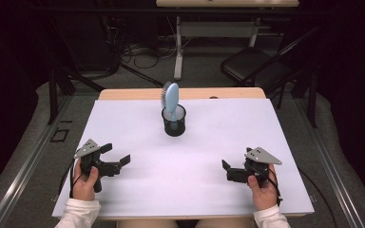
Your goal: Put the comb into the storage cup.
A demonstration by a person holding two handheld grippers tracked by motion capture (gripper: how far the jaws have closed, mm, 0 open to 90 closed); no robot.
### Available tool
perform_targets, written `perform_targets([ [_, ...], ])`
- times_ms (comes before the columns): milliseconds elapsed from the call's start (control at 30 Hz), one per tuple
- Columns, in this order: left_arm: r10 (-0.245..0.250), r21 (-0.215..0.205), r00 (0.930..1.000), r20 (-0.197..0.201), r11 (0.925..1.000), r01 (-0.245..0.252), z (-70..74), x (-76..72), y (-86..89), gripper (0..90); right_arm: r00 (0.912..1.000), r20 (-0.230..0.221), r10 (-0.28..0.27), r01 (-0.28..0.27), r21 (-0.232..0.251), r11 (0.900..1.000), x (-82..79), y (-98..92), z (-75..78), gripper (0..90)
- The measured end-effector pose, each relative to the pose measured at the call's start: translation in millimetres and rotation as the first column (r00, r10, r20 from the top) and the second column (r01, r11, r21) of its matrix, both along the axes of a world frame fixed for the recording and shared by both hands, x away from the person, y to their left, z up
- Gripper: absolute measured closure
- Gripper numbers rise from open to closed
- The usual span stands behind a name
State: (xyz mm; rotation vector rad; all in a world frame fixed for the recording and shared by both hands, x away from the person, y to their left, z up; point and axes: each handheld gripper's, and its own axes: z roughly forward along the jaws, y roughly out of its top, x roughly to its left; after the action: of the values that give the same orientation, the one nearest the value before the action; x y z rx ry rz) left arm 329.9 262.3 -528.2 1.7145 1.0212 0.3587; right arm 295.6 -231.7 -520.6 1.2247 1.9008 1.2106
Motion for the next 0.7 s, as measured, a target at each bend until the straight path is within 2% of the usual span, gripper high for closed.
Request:
perform_targets([
  [100, 0.009, -0.004, 1.0, 0.003, 1.0, -0.009, -2.2, 0.2, 3.5, 0.4, 1.0, 0.003, -0.008, 0.008, 0.004, 1.0, 1.4, -1.9, -3.0, 0.0],
  [267, 0.021, -0.018, 0.9998, -0.001, 0.9996, -0.021, -5.4, 1.0, 7.5, 0.4, 0.9997, -0.019, -0.017, 0.017, 0.01, 1.0, 3.6, -3.6, -7.7, 0.0],
  [700, 0.049, 0.002, 0.9987, -0.016, 0.9988, -0.049, -12.5, 3.3, 12.2, 0.4, 0.9985, -0.042, -0.037, 0.037, 0.014, 0.999, 8.2, -8.2, -15.0, 0.0],
])
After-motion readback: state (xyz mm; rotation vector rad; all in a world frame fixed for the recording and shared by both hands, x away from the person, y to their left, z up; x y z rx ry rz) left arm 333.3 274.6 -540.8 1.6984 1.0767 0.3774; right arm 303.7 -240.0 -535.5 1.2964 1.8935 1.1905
